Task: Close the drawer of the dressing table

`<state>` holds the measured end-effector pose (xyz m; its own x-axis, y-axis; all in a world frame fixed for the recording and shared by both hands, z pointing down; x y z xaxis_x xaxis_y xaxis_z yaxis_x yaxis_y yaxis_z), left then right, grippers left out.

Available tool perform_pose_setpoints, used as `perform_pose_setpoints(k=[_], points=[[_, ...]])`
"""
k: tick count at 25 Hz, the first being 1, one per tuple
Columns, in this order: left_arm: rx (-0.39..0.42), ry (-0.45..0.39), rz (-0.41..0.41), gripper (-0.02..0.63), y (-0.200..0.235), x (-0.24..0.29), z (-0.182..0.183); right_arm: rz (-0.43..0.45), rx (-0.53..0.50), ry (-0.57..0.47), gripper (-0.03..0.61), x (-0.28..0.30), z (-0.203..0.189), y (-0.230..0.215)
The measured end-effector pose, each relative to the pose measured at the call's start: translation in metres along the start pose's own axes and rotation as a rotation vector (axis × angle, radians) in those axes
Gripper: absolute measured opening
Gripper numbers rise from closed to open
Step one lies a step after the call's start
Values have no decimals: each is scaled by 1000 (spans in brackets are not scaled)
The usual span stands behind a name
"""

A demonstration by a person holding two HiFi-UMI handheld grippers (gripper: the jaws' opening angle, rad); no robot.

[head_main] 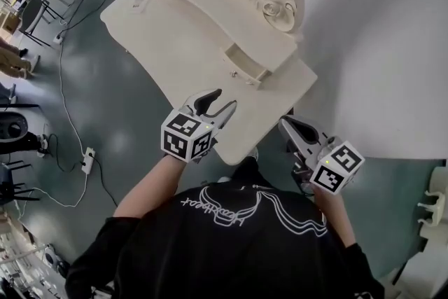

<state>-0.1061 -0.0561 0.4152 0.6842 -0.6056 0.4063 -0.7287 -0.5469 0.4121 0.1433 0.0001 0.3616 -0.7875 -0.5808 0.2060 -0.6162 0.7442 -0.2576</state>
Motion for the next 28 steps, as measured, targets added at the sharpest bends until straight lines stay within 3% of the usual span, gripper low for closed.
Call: perform_pose_setpoints(k=[15,23,28], points=[[0,151,108,198,61,88,-15,-54,40,13,5,1,2,-59],[-5,189,117,193,81,111,-22,-55,58,29,5,4,-2,-72],[9,198,116,156,85,116,-22,-50,72,33,5,8,-5,-75]])
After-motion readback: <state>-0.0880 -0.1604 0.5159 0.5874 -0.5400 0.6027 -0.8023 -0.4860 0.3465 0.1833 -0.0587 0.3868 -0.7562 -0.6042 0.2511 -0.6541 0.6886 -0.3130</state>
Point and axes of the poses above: the fingertips, and each gripper's own axes: x forward along the fingers, y to its left, z out of its top, the point moved 9 cm from there along -x, backward along the fingers, and after that the axes turned 11 degrees about -x, right-handed, at the moved point
